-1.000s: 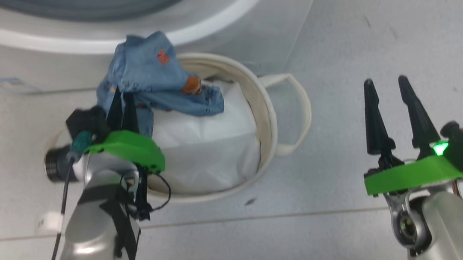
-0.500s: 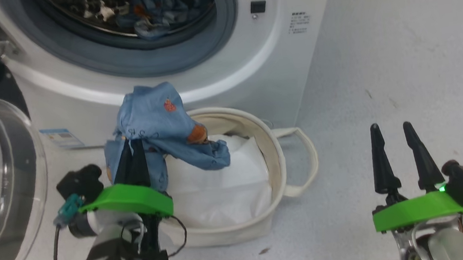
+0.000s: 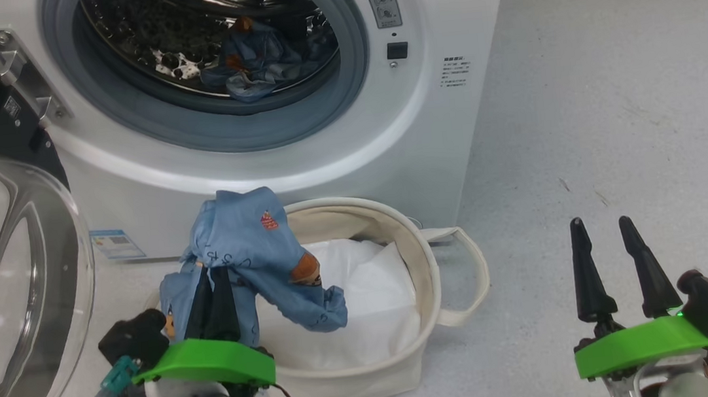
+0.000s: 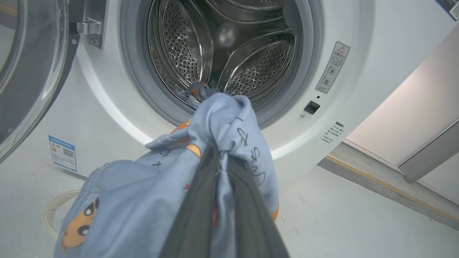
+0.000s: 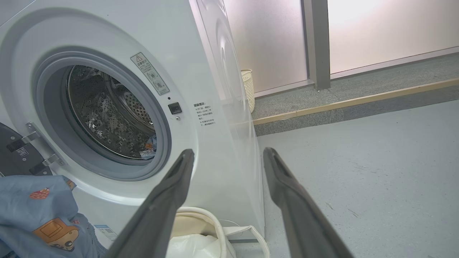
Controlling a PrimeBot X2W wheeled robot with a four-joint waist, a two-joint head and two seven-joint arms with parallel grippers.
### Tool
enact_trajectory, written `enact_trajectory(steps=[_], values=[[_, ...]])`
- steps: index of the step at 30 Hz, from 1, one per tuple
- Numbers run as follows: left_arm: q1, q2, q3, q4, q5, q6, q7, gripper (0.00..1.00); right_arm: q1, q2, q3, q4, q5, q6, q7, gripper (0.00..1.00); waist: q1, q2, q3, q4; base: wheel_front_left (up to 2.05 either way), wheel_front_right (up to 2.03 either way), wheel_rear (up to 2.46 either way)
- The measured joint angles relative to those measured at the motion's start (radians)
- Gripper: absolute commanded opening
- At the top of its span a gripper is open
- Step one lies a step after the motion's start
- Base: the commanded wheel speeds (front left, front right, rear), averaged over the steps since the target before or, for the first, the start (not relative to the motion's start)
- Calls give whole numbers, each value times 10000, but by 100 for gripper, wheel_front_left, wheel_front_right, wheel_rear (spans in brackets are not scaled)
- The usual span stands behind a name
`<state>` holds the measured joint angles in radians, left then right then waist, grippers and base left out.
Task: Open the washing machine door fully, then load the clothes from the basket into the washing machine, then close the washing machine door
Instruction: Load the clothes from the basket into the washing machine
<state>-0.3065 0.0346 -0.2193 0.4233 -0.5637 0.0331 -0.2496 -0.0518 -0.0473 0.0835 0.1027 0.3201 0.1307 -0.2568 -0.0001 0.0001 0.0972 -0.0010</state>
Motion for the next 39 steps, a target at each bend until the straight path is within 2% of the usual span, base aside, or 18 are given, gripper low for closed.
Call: enact_trajectory(steps=[11, 15, 22, 28, 32, 39], values=[[-87, 2, -75, -301, 0, 33, 0, 0, -19, 2, 12, -48, 0, 0, 0, 100, 0, 0, 378, -67, 0, 0, 0], [-606, 0, -8, -290, -38, 31, 0, 0, -89, 2, 15, -123, 0, 0, 0, 100, 0, 0, 772, -126, 0, 0, 0], [-3213, -23, 706, 109, -376, 29, -2, 0, -910, 0, 104, -314, -15, 0, 0, 100, 1, 0, 1979, -303, 0, 0, 0], [-5770, -65, 1737, 1195, -456, -21, -8, 0, -1652, -2, 219, -464, 8, 0, 0, 100, 1, 0, 3308, -602, 0, 0, 0], [-7495, -54, 2604, 2173, -77, -17, -75, 0, -2170, -2, 376, -499, 272, 0, 0, 100, 1, -1, 4156, -931, 0, 0, 0], [-10446, 247, 3476, 3641, 499, -73, -77, 0, -2798, -4, 871, -533, 704, 0, 0, 100, 2, -1, 5478, -1671, 0, 0, 0]])
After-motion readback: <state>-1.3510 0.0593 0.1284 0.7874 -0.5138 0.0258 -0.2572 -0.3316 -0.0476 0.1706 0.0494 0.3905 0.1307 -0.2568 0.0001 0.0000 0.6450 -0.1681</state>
